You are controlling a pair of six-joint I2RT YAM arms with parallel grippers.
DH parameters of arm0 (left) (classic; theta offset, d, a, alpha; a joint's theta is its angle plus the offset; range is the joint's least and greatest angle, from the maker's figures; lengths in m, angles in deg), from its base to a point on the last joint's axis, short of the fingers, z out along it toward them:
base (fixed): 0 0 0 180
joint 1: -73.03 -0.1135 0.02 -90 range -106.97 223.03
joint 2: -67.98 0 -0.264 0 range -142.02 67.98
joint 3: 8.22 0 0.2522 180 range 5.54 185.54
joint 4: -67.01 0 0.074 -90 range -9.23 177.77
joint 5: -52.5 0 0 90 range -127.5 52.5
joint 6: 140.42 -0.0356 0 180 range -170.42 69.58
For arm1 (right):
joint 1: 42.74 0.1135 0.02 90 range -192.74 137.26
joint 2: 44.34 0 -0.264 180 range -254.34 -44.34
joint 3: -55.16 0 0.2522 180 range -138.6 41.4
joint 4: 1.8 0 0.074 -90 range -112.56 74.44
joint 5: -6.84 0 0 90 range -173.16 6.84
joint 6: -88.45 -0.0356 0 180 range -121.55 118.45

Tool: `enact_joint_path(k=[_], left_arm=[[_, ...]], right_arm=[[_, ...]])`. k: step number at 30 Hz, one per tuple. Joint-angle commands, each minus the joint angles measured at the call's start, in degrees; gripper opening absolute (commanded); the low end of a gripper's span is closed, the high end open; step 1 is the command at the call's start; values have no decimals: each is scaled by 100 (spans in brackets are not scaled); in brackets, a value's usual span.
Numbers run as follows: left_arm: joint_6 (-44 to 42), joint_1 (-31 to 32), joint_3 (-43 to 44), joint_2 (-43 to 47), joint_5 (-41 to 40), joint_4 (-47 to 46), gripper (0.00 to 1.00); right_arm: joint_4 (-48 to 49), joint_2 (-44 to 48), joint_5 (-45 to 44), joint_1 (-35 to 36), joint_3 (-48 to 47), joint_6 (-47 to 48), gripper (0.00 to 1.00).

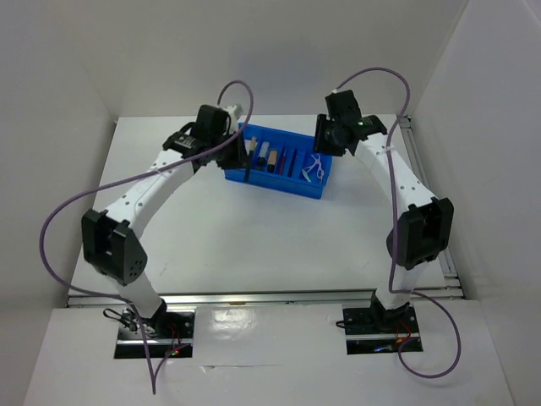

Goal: Organize the makeup

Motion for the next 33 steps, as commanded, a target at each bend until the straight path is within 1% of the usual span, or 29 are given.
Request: enact_joint_path(k=[1, 2, 3, 5, 6, 7, 10, 11, 12, 14, 16, 18, 19, 21, 22, 23, 25, 26, 28, 30, 31, 32, 33], left_arm=[[231, 305, 813, -903, 581, -390, 0], [232, 375, 1041, -1105, 511, -497, 0], [232, 489, 1609, -1612, 371, -498, 0], [232, 551, 2436, -2238, 370, -253, 0], [180, 552, 3259, -2554, 370, -130, 0], [179, 613, 3598, -3106, 370, -51, 0], [179, 613, 4406, -3733, 422, -190, 0], [179, 613, 4566, -4075, 423, -191, 0], [240, 613, 4698, -4209, 423, -260, 0], [302, 613, 4788, -4394, 423, -445, 0], [302, 613, 4788, -4509, 423, -734, 0], [302, 613, 4735, -4649, 423, -945, 0], [302, 613, 4735, -4780, 423, -946, 0], [302, 613, 4910, -4912, 423, -895, 0], [302, 613, 4911, -4913, 423, -894, 13], [302, 613, 4911, -4913, 423, -894, 27], [302, 613, 4727, -4791, 423, -1077, 48], [250, 613, 4648, -4712, 501, -1157, 71], [197, 613, 4647, -4606, 502, -1210, 90], [144, 613, 4769, -4396, 502, -1123, 100], [144, 613, 4770, -4308, 502, -1070, 100], [92, 613, 4770, -4176, 502, -1069, 100], [91, 613, 4674, -4036, 502, -1009, 100]], right_arm=[[361, 710, -68, -94, 593, -142, 46], [361, 833, -139, -146, 742, -142, 46], [361, 1060, -192, -147, 953, -142, 46], [300, 1290, -341, -217, 1130, -142, 46], [299, 1404, -411, -278, 1209, -90, 46], [238, 1623, -638, -331, 1384, -89, 46], [238, 2071, -790, -393, 1814, -37, 46], [238, 2160, -842, -471, 1886, -37, 46], [168, 2222, -843, -542, 1886, -106, 46], [53, 2301, -843, -603, 1948, -160, 46], [-87, 2416, -1026, -604, 2001, -212, 46], [-87, 2416, -1027, -761, 2053, -212, 46], [-87, 2416, -1027, -762, 2053, -212, 46], [-140, 2416, -1027, -850, 2053, -160, 49], [-140, 2416, -1027, -902, 1992, -160, 51], [-140, 2364, -1027, -903, 1992, -160, 55], [-140, 2311, -975, -956, 1992, -160, 58], [-140, 2250, -975, -956, 1940, -160, 60], [-193, 2188, -835, -956, 1939, -229, 66], [-193, 2188, -764, -956, 1939, -230, 70], [-193, 2188, -764, -956, 1939, -230, 82], [-193, 2188, -711, -956, 1939, -291, 91], [-193, 2188, -711, -956, 2017, -370, 98]])
